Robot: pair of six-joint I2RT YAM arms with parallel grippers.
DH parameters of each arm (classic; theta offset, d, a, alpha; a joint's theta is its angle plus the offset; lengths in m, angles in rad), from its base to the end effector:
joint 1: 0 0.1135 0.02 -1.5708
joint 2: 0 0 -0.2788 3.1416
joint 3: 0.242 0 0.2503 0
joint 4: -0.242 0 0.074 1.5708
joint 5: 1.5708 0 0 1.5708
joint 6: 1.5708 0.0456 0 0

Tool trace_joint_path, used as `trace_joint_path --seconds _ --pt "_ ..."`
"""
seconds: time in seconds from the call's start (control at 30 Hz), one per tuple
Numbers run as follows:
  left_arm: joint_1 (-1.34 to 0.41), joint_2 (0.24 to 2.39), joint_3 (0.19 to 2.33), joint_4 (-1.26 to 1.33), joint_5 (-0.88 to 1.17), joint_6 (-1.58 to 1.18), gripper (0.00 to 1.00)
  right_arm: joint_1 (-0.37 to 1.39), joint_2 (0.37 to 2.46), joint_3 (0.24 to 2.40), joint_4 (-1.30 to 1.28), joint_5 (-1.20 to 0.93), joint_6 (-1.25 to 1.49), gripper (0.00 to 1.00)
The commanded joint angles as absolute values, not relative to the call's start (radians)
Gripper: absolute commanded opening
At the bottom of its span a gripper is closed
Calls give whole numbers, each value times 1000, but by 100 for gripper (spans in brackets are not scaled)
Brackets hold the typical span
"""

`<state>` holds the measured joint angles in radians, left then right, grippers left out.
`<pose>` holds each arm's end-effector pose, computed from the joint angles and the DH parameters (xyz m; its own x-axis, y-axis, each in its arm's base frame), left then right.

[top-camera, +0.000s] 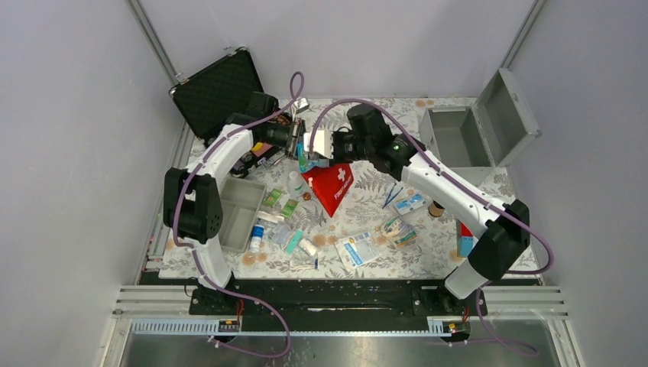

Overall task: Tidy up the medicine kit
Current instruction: Place the medical item at the medicine pouch.

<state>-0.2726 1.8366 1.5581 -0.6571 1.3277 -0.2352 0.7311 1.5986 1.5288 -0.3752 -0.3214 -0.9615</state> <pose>0.3673 -0.1486 0.3050 -0.8982 0.1929 -0.3949 0.4217 0.1251 -0.8980 0.2734 0.2646 0.3846 0.5102 -0.5876 -0.6281 -0.7468 0.0596 -0.6624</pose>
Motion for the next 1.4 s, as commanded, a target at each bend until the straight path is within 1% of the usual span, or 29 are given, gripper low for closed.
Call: trace_joint_path --seconds 0.0,0.23,0.43,0.53,0.77,0.87,0.93,1.0,1.1,1.2,1.37 --pt "-290 1770 1555 -638 1381 -227 0 731 1568 1472 -418 -296 -1173 0" --pt "-301 1744 1526 -636 1334 -190 0 735 1559 1458 -552 -333 -1281 0" --pt "-300 1773 1544 -634 1402 -155 0 749 1530 1430 -630 -367 -1281 0" --pt "-302 1816 1567 -635 1482 -174 0 765 1514 1396 -626 -347 -1288 0" --pt "-373 1809 1573 -634 1481 -188 0 800 1537 1357 -575 -275 -1340 0" --pt "-391 1784 1551 -633 1461 -196 0 810 1560 1334 -533 -234 -1375 0" --pt "-393 1774 1533 -632 1449 -198 0 819 1565 1289 -462 -163 -1412 0" --pt "-392 1769 1510 -632 1428 -199 0 824 1566 1237 -368 -94 -1456 0" --pt "-393 1773 1478 -640 1373 -182 0 830 1554 1163 -158 -6 -1467 0" --pt "-391 1824 1517 -789 1335 -42 0 830 1527 1185 -114 -6 -1417 0" --pt "-391 1954 1656 -1059 1293 178 0 830 1501 1258 -112 -5 -1312 0"
